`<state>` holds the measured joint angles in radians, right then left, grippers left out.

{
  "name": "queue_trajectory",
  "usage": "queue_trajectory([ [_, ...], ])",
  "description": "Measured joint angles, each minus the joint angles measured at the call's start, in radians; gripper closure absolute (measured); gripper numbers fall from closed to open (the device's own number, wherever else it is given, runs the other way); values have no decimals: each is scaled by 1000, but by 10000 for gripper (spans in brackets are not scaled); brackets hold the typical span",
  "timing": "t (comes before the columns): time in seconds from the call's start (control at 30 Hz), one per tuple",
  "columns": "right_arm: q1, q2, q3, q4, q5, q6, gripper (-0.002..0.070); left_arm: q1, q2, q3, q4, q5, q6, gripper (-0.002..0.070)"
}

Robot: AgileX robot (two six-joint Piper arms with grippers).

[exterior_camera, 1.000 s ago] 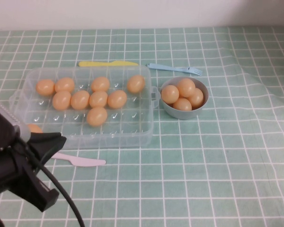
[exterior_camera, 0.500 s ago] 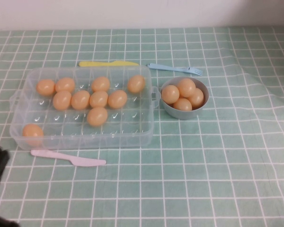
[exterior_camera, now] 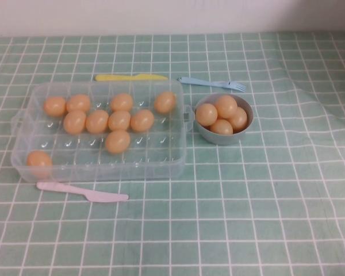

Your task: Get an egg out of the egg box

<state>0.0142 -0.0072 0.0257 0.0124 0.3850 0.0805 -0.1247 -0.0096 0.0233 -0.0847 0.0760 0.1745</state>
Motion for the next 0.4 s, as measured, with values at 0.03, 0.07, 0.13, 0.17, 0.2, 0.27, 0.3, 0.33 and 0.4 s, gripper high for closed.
queue_trajectory([
  [0.03,0,0,0,0,0,0,694,1,0,0,0,40,0,677],
  [0.07,0,0,0,0,0,0,694,1,0,0,0,69,0,677],
  [0.13,0,0,0,0,0,0,694,1,0,0,0,144,-7,677],
  [0.17,0,0,0,0,0,0,694,1,0,0,0,175,-7,677],
  [0.2,0,0,0,0,0,0,694,1,0,0,0,216,-7,677],
  [0.27,0,-1,0,0,0,0,694,1,0,2,0,260,-7,677],
  [0.3,0,-1,0,0,0,0,694,1,0,2,2,286,-7,677],
  [0.33,0,-1,0,0,0,0,694,1,0,2,2,293,-7,677],
  [0.4,0,-1,0,0,0,0,694,1,0,2,2,295,-7,677],
])
